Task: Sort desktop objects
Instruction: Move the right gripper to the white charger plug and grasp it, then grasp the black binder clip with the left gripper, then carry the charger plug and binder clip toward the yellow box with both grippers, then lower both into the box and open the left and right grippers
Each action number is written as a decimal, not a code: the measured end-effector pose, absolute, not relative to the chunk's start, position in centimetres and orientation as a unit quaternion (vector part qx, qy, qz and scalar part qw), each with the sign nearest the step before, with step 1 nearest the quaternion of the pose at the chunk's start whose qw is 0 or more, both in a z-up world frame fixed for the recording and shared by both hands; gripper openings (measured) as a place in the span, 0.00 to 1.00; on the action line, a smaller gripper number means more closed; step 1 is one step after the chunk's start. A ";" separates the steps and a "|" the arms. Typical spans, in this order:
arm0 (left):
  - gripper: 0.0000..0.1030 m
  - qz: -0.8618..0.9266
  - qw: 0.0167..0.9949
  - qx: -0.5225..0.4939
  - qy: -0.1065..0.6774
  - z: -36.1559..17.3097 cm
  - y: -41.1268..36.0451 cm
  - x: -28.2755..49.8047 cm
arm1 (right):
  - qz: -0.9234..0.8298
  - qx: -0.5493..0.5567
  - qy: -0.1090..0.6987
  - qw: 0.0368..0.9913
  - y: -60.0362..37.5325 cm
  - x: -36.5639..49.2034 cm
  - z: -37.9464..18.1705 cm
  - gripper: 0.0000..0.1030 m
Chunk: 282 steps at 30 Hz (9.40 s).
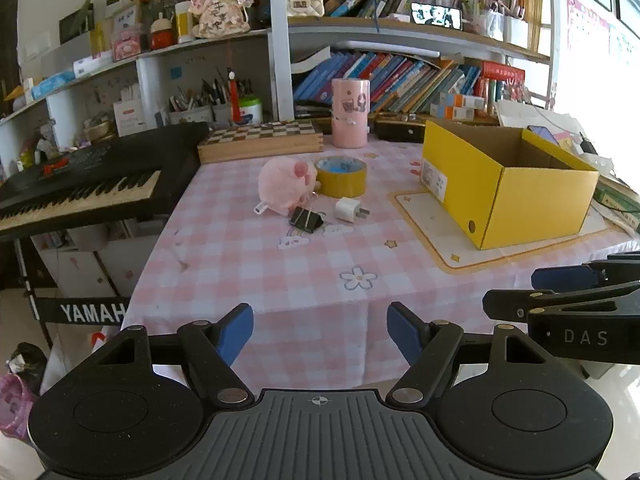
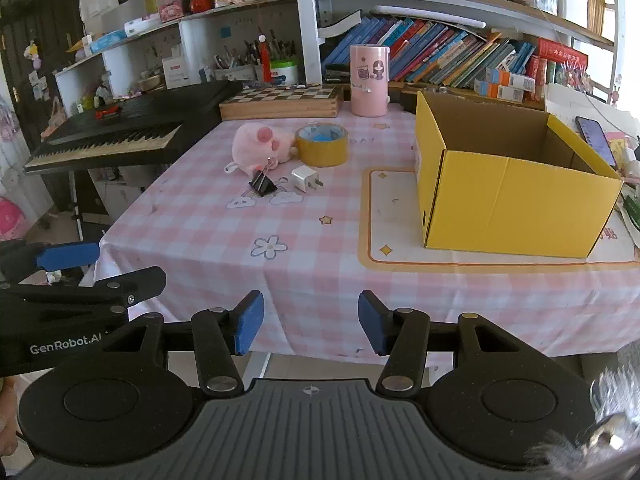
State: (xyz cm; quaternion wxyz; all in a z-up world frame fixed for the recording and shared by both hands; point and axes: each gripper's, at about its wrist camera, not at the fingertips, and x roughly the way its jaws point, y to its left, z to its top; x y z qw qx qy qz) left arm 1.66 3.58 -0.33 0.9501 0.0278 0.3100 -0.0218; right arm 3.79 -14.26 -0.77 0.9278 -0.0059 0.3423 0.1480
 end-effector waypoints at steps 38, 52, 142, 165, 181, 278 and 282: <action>0.84 0.002 0.945 0.012 0.327 -1.4 5.9 9.1 | 0.179 -0.029 0.362 0.915 -11.1 12.4 -1.3 0.52; 0.84 0.041 0.936 0.002 0.348 -1.6 6.5 15.4 | 0.218 -0.033 0.383 0.897 -10.4 21.1 -1.6 0.56; 0.44 -0.110 0.921 -0.113 0.356 0.1 8.4 16.6 | 0.219 -0.018 0.423 0.879 -10.8 20.8 -0.9 0.24; 0.44 -0.179 0.911 -0.083 0.362 0.2 8.3 7.8 | 0.164 0.017 0.419 0.893 -10.4 9.4 -1.1 0.24; 0.44 -0.272 0.884 -0.045 0.377 -0.4 4.1 6.0 | 0.076 0.062 0.427 0.899 -14.0 3.7 -1.7 0.24; 0.45 -0.237 0.891 0.114 0.369 -1.0 -22.4 26.8 | 0.171 -0.117 0.413 0.887 -36.2 30.1 -0.4 0.24; 0.45 -0.243 0.886 0.096 0.384 -1.2 -22.1 27.1 | 0.187 -0.138 0.442 0.866 -35.8 31.5 -1.9 0.24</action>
